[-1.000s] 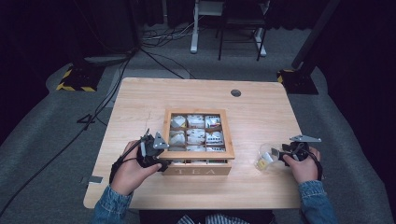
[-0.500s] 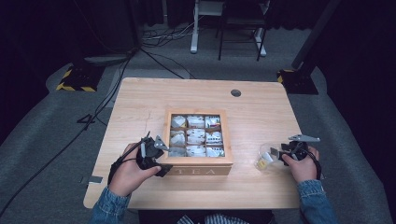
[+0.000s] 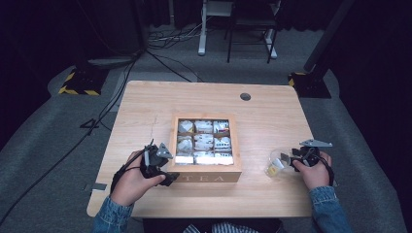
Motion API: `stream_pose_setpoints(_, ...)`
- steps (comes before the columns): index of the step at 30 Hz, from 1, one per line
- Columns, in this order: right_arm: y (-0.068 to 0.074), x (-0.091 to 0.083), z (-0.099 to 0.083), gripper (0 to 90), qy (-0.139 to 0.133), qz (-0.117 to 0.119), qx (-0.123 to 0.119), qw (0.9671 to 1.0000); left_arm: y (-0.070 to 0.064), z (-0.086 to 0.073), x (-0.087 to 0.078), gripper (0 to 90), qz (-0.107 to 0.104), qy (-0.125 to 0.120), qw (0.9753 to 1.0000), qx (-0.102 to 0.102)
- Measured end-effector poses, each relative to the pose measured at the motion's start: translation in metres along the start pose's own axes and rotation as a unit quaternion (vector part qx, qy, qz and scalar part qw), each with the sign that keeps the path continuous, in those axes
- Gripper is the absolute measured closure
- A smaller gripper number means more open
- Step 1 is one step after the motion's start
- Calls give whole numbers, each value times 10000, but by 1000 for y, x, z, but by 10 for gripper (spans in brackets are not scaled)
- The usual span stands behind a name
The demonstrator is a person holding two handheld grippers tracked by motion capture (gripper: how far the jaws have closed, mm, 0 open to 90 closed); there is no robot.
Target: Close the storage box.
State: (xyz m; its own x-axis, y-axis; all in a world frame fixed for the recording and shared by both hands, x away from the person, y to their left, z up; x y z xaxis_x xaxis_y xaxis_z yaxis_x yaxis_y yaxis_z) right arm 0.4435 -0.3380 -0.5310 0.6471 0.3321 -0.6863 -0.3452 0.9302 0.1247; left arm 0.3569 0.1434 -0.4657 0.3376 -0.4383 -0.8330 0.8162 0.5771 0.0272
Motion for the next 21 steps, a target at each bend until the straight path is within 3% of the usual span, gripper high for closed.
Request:
stream_pose_setpoints(5, -1, 3, 0, 361, -154, 62, -81, 9998, 1, -4, -7, 281, 15, -334, 9994, -101)
stream_pose_setpoints(10, 0, 5, -1, 330, -212, 110, -313, 9992, 8, -15, -21, 263, 379, -664, 9967, -260)
stream_pose_setpoints(14, 2, 6, -1, 298, -169, 100, -494, 9986, 14, -22, -27, 234, 495, -866, 9940, -448)
stream_pose_setpoints(21, 2, 7, 0, 294, -162, 119, -499, 9986, 32, -36, -32, 231, 798, -978, 9904, -570)
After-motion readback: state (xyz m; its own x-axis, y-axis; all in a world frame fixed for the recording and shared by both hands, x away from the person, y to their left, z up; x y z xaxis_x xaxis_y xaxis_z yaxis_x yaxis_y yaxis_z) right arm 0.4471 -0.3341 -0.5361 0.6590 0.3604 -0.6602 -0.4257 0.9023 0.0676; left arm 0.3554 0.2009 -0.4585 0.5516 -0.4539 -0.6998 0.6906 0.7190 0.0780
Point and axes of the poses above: each handheld gripper's, and its own axes: x roughly forward along the jaws, z roughly out of its top, y roughly to its left, the point moved 5 cm from there along x, roughly forward along the jaws, and after that the axes turned 5 degrees about x, right-handed, at the moved point
